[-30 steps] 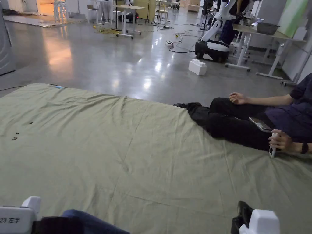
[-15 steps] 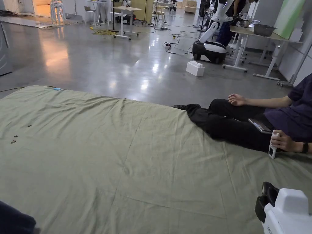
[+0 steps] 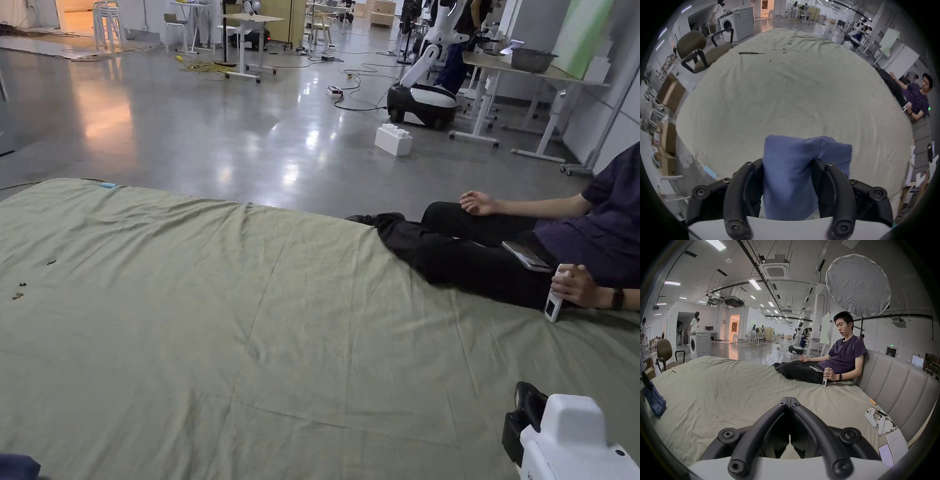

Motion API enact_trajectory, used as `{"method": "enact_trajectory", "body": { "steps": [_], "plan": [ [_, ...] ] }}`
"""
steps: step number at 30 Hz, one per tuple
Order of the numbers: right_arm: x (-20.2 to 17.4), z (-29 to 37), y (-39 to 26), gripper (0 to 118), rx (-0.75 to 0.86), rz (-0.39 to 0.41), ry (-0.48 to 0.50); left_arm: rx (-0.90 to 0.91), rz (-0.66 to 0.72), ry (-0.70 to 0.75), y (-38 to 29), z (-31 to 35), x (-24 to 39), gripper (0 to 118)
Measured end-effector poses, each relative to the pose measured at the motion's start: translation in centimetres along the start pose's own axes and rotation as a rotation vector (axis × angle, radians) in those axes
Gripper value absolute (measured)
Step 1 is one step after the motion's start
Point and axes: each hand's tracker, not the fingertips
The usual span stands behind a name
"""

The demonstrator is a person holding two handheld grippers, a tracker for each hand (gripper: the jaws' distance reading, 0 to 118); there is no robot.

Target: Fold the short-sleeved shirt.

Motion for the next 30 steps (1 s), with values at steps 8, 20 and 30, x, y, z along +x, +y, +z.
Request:
{"method": "enact_trajectory", "body": {
  "steps": [8,20,30],
  "plan": [
    [0.2,0.2,-0.5,1,-0.008,-0.006,0.010,0.142,-0.070,0.185,0.3,2.0,1.3,59],
    [-0.2,-0.1,-1.4,1,-0.023,-0.030,0.023,0.543,-0.129,-0.077,-5.9,0.5,15.6,59],
    [-0.8,-0.4,-1.3,1,-0.018,-0.027,0.018,0.777,-0.237,-0.225,-8.9,0.4,30.6,26]
  ]
}}
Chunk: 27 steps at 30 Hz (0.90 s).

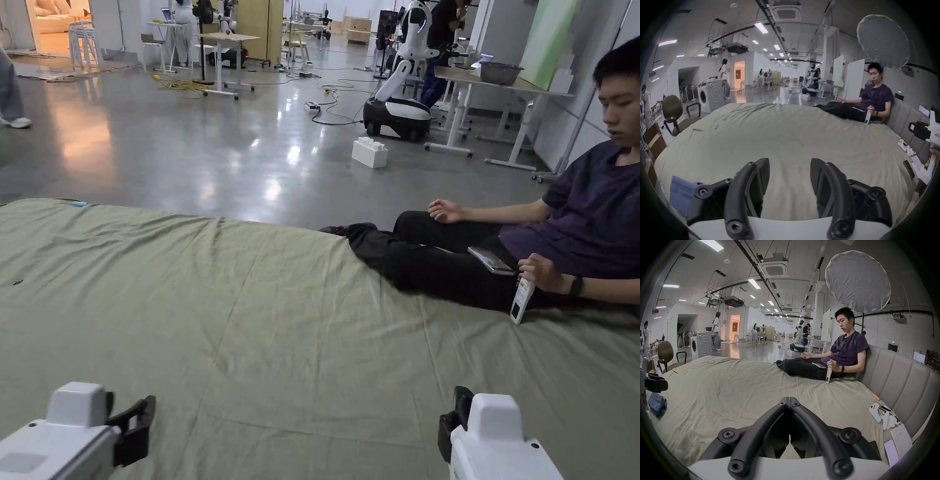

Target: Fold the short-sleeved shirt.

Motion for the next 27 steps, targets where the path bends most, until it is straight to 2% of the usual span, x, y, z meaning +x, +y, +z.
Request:
{"method": "enact_trajectory", "body": {
  "steps": [2,5,7,14,19,27],
  "plan": [
    [-0.2,0.0,0.1,1,0.005,-0.003,0.001,0.040,-0.017,-0.028,0.3,-0.3,1.9,13],
    [-0.4,0.0,0.2,1,0.011,-0.011,0.002,0.069,-0.029,-0.051,0.4,-0.1,5.6,13],
    [-0.5,0.1,0.3,1,0.016,-0.016,0.004,0.082,-0.041,-0.021,0.7,0.1,7.8,6],
    [-0.5,0.3,0.2,1,0.040,-0.053,-0.005,0.153,-0.079,0.050,1.4,0.8,10.2,4],
    [-0.4,0.8,0.3,1,0.068,-0.086,-0.015,0.214,-0.030,0.081,2.3,1.7,9.9,4],
    [0.0,1.2,0.5,1,0.080,-0.117,-0.017,0.203,0.021,0.110,2.2,1.8,8.7,4]
  ]
}}
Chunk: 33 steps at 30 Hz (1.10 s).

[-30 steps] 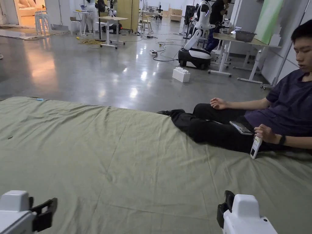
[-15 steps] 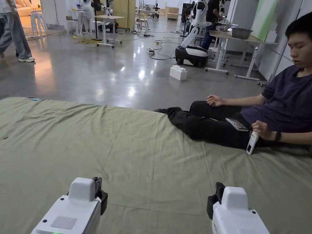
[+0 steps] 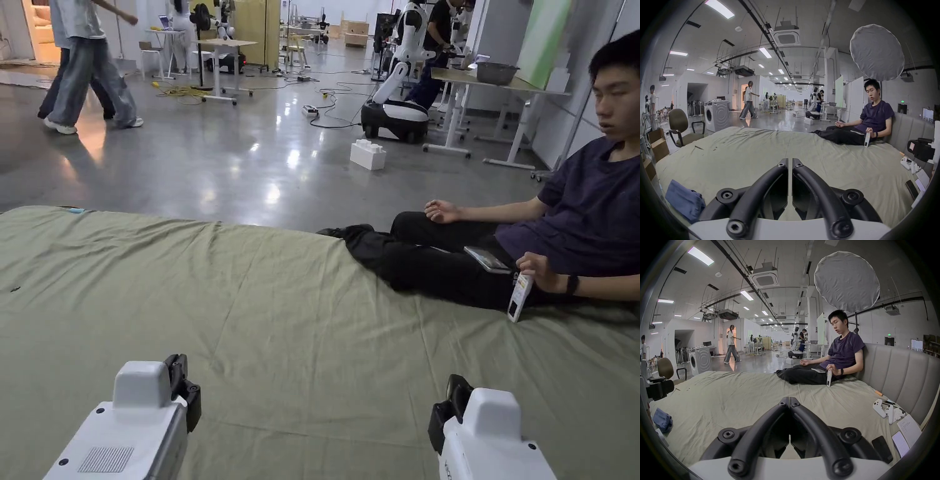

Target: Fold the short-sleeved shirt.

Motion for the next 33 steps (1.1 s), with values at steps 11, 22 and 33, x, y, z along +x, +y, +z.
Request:
{"method": "enact_trajectory", "body": {
  "steps": [11,22,33],
  "plan": [
    [-0.2,-0.1,0.1,10,-0.017,0.014,0.018,-0.010,-0.005,-0.011,-0.4,0.1,0.2,4],
    [-0.4,-0.3,0.1,118,0.001,0.034,-0.035,0.024,-0.025,-0.008,0.4,0.2,-0.2,84],
    [0.1,-0.2,0.9,118,0.027,0.025,-0.037,0.056,0.012,0.041,1.1,0.4,-1.9,103]
  ]
}}
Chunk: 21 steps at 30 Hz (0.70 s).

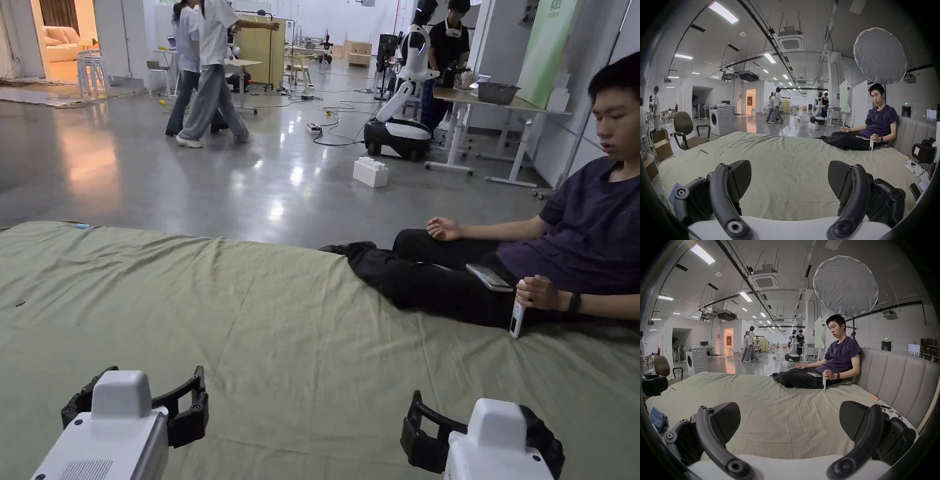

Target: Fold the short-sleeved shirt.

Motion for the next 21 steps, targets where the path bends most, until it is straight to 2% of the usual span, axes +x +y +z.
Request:
{"method": "enact_trajectory", "body": {
  "steps": [5,9,11,21],
  "plan": [
    [0.5,-0.3,0.5,118,-0.011,-0.033,0.060,-0.014,0.020,-0.002,0.0,0.0,-0.8,103],
    [-0.1,-0.5,1.2,118,0.004,0.021,0.020,-0.019,0.033,-0.028,0.0,-0.1,-1.1,103],
    [-0.2,-0.8,1.1,118,-0.041,-0.019,0.019,-0.039,0.039,-0.045,0.1,-0.3,-1.1,103],
    [-0.6,-1.4,1.6,118,-0.095,-0.018,0.025,-0.030,0.046,-0.056,-0.2,-0.3,-1.3,106]
  ]
}}
